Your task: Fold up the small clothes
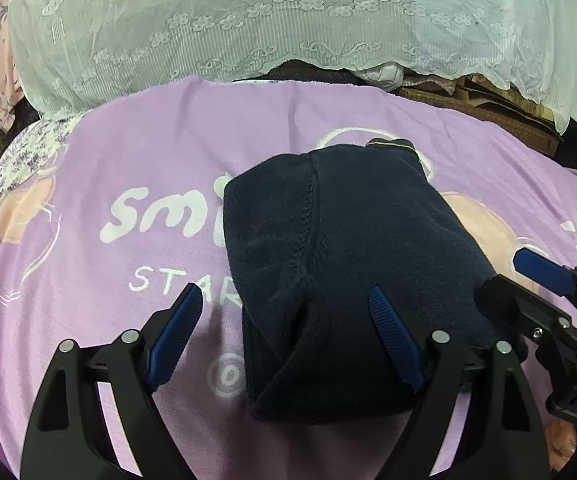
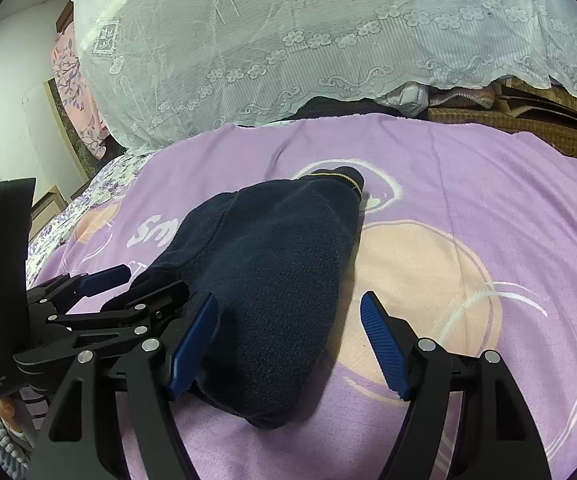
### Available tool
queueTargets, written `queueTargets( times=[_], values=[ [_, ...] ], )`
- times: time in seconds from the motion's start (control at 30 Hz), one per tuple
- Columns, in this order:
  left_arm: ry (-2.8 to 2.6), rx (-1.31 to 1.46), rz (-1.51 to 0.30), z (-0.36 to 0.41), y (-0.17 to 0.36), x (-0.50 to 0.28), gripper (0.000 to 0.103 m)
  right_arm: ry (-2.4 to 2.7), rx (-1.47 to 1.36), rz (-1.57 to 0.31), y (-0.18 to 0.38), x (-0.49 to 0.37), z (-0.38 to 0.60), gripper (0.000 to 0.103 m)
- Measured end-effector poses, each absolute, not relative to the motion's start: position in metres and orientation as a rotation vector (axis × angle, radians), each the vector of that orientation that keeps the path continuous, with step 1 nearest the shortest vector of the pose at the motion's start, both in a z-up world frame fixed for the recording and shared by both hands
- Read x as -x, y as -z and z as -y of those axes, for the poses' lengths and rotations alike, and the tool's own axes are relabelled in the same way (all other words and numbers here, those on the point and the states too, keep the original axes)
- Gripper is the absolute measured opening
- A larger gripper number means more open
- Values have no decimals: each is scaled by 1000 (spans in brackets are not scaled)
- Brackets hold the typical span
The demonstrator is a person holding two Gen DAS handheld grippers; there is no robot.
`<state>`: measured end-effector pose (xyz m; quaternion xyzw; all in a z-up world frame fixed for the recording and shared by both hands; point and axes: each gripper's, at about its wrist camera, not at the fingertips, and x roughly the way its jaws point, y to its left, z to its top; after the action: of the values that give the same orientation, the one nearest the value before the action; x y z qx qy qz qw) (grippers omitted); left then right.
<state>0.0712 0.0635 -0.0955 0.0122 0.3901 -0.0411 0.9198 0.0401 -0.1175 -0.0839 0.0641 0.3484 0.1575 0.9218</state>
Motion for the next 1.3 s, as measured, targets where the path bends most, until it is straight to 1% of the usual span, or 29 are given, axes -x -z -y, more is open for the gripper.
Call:
queueTargets(
  times=[1.3],
  values=[
    [85, -30, -801, -63, 97, -71, 83, -322, -149, -725, 85, -41, 121, 76]
  ],
)
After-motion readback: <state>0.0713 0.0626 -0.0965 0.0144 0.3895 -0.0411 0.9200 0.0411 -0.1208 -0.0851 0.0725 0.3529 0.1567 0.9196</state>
